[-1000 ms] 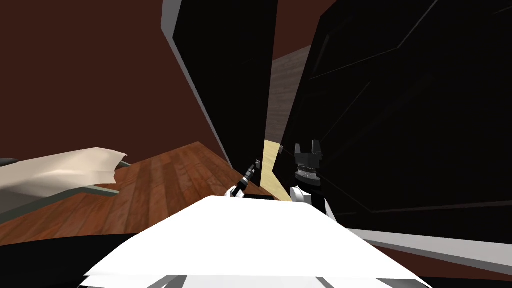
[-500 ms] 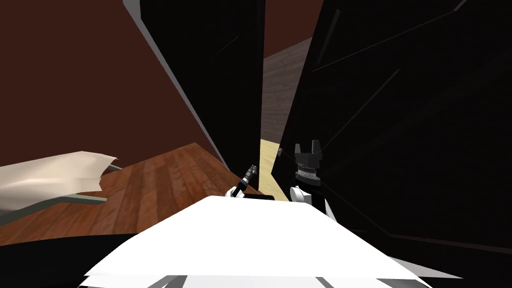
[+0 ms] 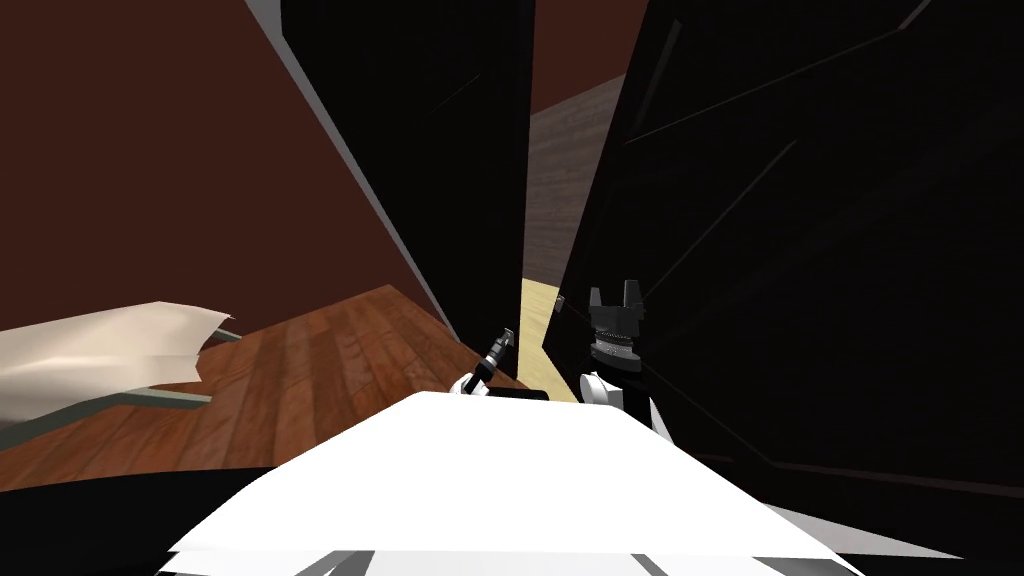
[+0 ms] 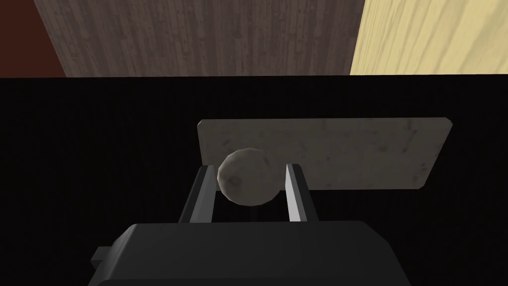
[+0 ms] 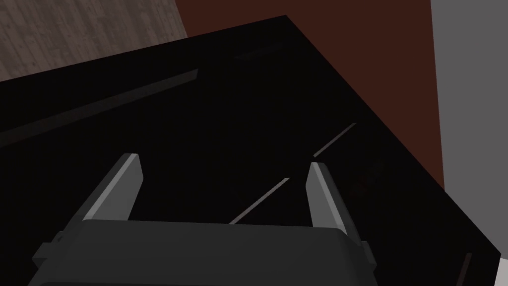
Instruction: Push the door open
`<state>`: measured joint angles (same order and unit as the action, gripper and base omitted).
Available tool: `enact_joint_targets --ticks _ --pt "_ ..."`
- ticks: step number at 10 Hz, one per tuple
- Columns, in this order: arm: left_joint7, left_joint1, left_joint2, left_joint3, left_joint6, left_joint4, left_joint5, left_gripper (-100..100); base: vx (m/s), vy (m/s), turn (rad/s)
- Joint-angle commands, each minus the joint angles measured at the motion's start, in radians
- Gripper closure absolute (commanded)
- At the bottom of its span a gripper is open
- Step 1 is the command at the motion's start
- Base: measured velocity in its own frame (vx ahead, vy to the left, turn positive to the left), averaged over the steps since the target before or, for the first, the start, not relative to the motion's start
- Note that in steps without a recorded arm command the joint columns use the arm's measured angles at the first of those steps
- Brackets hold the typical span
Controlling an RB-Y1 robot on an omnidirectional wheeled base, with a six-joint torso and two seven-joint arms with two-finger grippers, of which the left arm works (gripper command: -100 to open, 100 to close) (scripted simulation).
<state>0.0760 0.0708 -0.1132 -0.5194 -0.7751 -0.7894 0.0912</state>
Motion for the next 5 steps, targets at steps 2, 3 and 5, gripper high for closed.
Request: enact_joint_targets --ticks 2,3,5 --pt "-0.021 0.002 -0.001 0.03 -0.006 0.004 0.021 100 0.0 0.017 -0.121" --pt "-0.029 0.003 -0.001 0.041 -0.008 0.005 0.029 100 -0.013 0.055 -0.234" --pt "-0.05 0.005 -0.001 0.069 -0.015 0.009 0.05 100 -0.005 0.033 -0.129"
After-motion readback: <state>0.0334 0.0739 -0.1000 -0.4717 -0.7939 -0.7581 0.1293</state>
